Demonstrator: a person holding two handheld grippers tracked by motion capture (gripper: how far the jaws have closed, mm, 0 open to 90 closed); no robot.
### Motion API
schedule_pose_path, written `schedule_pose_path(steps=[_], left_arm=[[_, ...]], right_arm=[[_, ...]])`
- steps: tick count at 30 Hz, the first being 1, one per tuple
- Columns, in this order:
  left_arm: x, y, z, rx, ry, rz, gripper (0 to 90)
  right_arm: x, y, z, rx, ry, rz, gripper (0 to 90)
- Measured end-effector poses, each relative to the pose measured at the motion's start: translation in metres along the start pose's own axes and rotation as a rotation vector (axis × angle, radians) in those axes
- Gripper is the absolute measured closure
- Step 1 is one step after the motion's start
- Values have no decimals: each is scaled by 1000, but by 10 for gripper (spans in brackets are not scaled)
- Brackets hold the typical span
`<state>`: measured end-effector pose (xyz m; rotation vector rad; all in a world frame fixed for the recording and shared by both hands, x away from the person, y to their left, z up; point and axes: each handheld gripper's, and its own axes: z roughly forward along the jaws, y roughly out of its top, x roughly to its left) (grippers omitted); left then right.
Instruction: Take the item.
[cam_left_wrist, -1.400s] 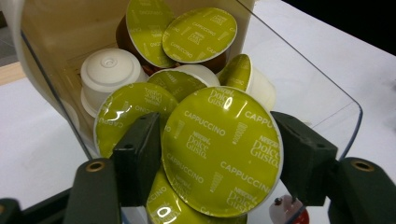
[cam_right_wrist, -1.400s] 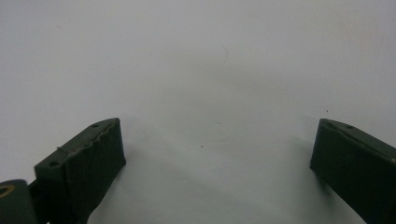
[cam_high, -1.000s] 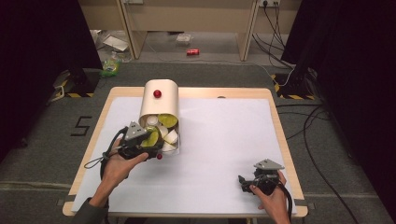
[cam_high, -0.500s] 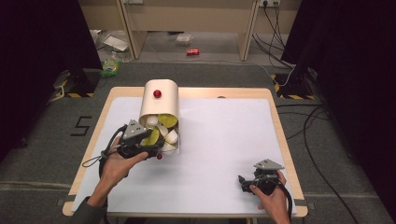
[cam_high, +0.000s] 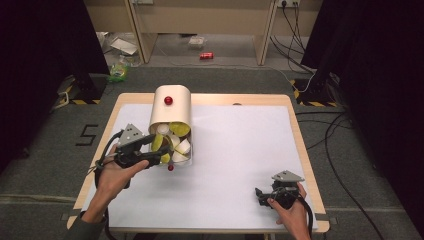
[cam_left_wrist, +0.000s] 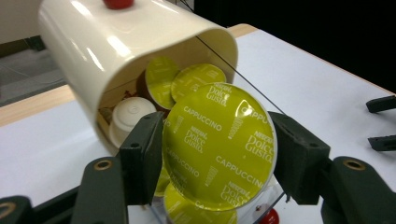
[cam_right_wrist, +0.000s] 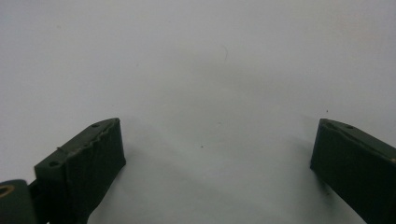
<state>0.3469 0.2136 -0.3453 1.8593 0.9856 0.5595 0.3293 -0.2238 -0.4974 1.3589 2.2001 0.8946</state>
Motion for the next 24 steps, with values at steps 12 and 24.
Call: schedule_pose_path(steps=[12, 24], left_arm=[[20, -5, -22, -23, 47, -26, 393], [36, -15, -32, -31, 87, -57, 392]], right_arm=[[0, 0, 0, 1, 0, 2, 30], [0, 0, 0, 1, 0, 2, 30]])
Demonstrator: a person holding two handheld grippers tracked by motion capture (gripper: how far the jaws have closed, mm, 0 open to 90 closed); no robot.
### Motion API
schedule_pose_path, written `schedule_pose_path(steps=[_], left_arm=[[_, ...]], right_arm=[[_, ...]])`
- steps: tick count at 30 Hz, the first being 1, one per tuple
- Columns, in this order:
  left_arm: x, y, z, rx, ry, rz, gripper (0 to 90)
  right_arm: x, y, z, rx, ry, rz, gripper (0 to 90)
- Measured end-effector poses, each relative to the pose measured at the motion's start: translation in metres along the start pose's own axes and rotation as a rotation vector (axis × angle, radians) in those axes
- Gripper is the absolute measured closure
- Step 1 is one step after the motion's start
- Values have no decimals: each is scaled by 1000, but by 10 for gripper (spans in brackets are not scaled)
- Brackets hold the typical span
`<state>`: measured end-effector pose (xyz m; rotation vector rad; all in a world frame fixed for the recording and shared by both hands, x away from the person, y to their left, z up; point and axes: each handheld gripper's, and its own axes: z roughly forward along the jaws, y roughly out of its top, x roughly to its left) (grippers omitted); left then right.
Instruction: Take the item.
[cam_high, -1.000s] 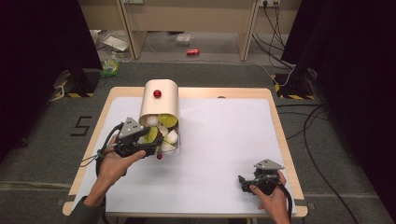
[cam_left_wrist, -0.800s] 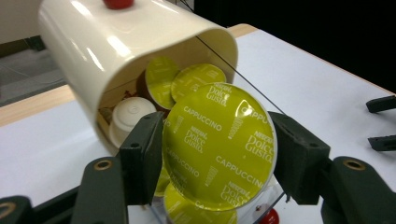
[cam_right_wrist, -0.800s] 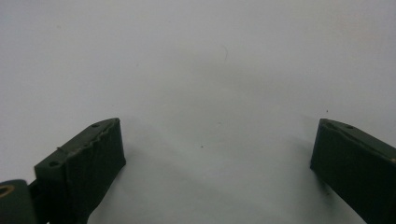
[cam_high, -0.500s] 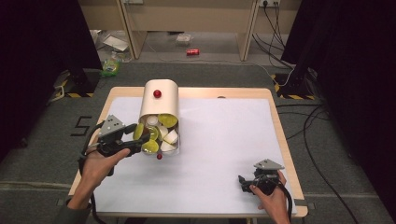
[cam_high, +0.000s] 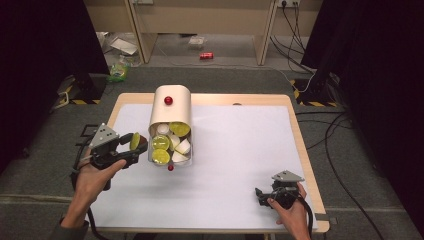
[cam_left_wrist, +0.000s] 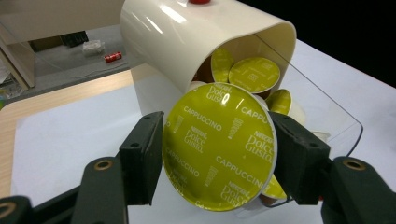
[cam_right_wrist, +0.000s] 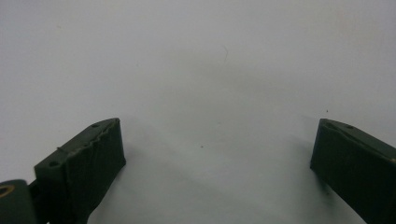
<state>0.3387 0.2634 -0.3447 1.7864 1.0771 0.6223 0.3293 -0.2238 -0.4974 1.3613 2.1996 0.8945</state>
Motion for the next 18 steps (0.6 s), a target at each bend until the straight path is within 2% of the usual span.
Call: schedule_pose_path(steps=[18], left_arm=[[21, -11, -9, -14, 39, -48, 392]], right_arm=[[0, 0, 0, 0, -1, 0, 30]])
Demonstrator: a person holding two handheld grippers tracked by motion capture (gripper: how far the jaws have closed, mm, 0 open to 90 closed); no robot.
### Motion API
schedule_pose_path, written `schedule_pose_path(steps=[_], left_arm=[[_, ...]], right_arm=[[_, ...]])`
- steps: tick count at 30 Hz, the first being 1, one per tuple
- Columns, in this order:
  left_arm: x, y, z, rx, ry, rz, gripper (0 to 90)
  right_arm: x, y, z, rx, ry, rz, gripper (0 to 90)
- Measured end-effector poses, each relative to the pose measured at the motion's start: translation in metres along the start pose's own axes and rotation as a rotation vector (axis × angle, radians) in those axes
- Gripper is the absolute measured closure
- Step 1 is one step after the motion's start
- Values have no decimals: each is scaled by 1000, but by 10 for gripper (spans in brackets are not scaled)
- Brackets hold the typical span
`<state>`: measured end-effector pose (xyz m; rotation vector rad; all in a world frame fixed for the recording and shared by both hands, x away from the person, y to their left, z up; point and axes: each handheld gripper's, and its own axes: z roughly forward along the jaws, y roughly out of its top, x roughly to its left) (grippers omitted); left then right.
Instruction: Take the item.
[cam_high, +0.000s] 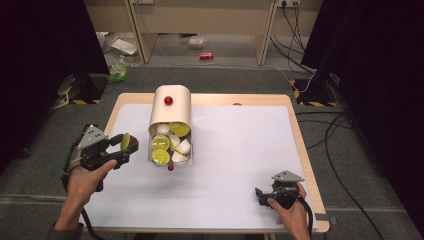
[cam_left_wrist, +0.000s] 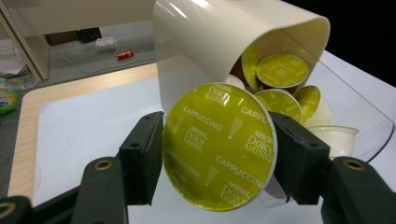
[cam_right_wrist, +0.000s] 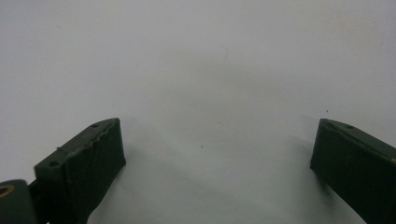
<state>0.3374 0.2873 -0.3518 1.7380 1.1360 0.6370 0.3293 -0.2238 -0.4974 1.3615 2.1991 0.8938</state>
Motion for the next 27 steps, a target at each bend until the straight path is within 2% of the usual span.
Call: schedule_pose_path(steps=[15, 27], left_arm=[[13, -15, -1, 0, 33, -35, 392], [18, -34, 9, 28, 43, -57, 392]], right_arm=[[0, 0, 0, 0, 0, -1, 30], [0, 0, 0, 0, 0, 0, 30]])
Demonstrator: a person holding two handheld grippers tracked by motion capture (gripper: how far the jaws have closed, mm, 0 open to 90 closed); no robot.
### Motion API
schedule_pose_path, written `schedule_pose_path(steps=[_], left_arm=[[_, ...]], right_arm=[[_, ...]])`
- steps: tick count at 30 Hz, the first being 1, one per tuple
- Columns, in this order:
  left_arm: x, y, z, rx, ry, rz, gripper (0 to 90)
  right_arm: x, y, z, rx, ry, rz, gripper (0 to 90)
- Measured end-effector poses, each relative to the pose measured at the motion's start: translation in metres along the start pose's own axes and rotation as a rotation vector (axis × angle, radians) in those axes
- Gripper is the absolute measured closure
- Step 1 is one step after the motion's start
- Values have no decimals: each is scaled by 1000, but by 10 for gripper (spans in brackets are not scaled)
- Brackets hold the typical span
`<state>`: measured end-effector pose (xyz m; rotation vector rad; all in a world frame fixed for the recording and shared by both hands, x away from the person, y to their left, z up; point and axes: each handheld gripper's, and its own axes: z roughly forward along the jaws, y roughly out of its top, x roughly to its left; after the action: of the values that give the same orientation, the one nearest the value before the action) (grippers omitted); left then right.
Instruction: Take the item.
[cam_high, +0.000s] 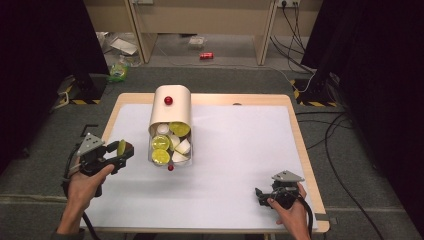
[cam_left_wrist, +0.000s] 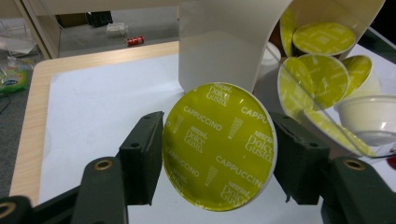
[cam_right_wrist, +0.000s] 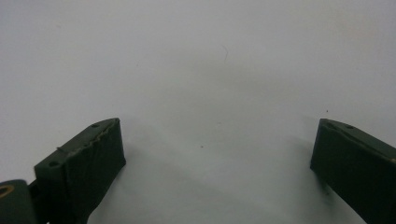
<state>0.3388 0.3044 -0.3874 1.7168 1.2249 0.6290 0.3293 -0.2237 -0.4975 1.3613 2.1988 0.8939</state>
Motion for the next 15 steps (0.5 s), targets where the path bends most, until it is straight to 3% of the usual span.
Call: schedule_pose_path(steps=[15], left_arm=[[9, -21, 13, 27, 13, -36, 392]], right_arm=[[0, 0, 0, 0, 0, 0, 30]])
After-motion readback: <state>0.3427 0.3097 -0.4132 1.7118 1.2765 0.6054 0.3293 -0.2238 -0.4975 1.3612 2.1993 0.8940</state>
